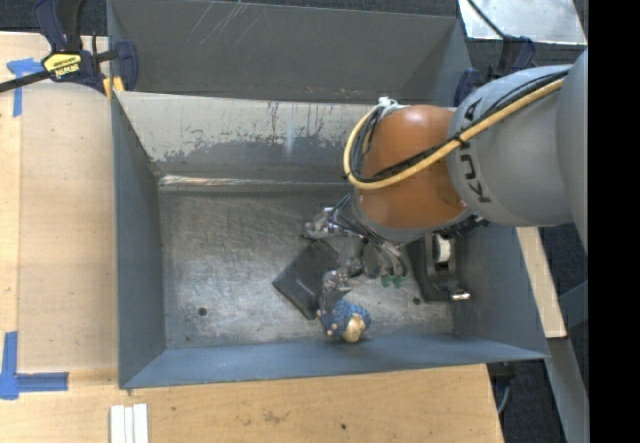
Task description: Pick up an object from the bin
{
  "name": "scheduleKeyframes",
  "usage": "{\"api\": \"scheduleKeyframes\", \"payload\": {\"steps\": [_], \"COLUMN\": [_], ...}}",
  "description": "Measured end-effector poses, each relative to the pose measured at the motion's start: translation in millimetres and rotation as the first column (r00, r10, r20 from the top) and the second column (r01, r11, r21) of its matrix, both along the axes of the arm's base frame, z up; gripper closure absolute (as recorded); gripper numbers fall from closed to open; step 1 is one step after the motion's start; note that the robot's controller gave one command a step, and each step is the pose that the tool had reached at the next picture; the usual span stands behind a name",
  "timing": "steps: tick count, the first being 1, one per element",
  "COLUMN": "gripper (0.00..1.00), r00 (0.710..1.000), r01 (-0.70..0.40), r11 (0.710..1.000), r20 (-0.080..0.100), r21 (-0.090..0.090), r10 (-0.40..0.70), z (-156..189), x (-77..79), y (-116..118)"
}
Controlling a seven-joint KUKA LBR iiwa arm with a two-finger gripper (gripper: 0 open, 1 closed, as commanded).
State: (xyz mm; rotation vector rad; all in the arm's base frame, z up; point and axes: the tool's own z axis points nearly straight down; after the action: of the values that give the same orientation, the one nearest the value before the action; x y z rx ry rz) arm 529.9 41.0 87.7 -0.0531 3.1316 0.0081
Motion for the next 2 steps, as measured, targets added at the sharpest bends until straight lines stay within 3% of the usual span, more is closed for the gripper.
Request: {"api": "scheduleKeyframes", "payload": {"steps": [1,2], "gripper": [1.0,1.0], "r00": [1.0,0.999], "r01": [0.001,-0.034], "r11": [1.0,0.999], "r20": [0.0,0.003], "r21": [-0.004,-0.004], "r10": [-0.001,0.034], "z": [-4,142], "x": [-2.2,11.6], "y": [-3,34]}}
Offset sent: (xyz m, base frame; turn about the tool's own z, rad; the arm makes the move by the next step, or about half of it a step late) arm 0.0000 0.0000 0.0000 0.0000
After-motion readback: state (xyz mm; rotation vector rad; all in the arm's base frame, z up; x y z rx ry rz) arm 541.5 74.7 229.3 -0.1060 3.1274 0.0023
